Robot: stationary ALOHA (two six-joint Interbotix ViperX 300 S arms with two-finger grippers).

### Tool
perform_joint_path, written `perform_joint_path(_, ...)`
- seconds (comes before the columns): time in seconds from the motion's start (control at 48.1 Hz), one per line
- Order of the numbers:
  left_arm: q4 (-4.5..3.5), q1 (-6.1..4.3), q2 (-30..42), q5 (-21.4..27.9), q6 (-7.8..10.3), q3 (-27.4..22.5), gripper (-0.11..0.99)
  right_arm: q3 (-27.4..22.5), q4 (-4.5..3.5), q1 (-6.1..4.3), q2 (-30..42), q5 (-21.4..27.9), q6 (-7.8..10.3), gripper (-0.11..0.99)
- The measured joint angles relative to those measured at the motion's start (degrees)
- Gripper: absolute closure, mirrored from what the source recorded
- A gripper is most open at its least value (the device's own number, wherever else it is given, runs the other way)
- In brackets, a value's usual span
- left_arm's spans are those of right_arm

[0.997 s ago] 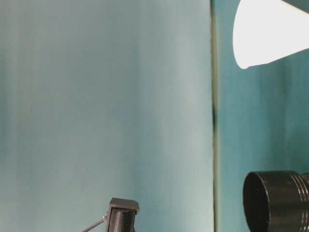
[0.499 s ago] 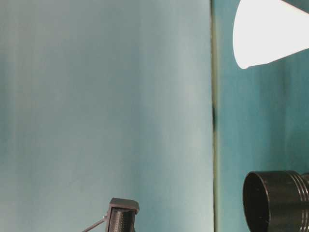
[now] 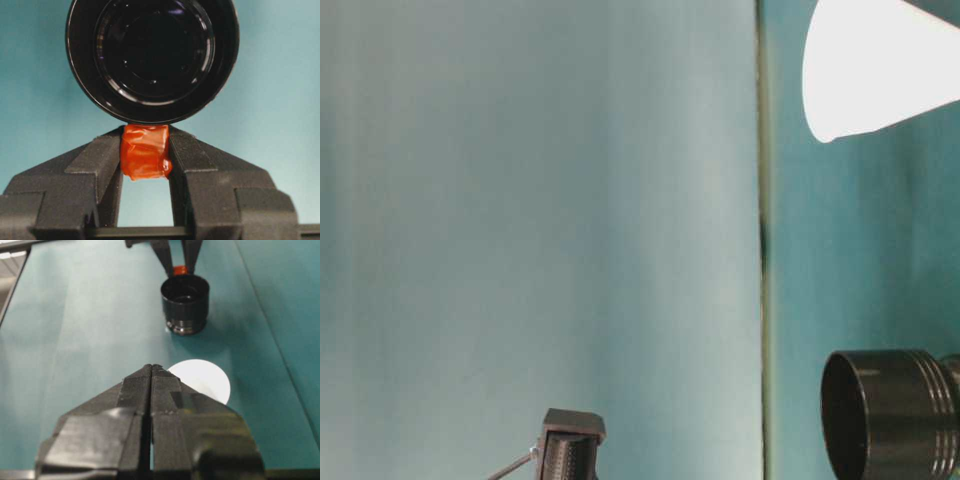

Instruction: Put the paper cup into the moved red handle cup holder.

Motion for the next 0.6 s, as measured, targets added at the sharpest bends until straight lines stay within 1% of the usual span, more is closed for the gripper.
perform_joint_path(0.062,0.00,0.00,0.0,0.0,0.00,0.0,0.59,0.0,-0.09,0.09,0.0,0.1,0.00,0.98)
perform_joint_path(0.104,0.00,0.00,0.0,0.0,-0.18,0.0,0.59,0.0,0.00,0.00,0.0,0.1,0.00,0.98)
perform_joint_path(0.249,0.00,0.00,0.0,0.3,0.26,0.0,0.59,0.0,-0.09,0.09,0.0,0.1,0.00,0.98)
perform_joint_path(0.332,0.00,0.00,0.0,0.8,0.18,-0.4,0.59,0.0,0.00,0.09,0.0,0.1,0.09,0.98)
perform_joint_path(0.374,0.00,0.00,-0.4,1.6,0.00,-0.9,0.59,-0.1,0.00,0.09,0.1,0.1,0.00,0.98)
perform_joint_path(0.416,0.00,0.00,-1.0,2.5,0.18,-1.7,0.59,0.0,-0.09,0.00,0.0,0.1,0.00,0.98)
perform_joint_path(0.457,0.00,0.00,-1.8,3.5,0.26,-2.5,0.60,0.0,0.00,0.00,0.1,0.1,0.00,0.98)
perform_joint_path(0.499,0.00,0.00,-3.0,5.2,0.09,-3.4,0.59,0.0,-0.09,0.00,0.1,0.1,0.09,0.98)
perform_joint_path(0.519,0.00,0.00,-3.5,5.9,0.18,-3.9,0.59,-0.1,0.00,0.00,0.1,0.0,0.00,0.98)
perform_joint_path(0.603,0.00,0.09,-6.2,9.6,0.62,-5.6,0.59,0.0,-0.09,0.00,0.0,0.1,0.09,0.98)
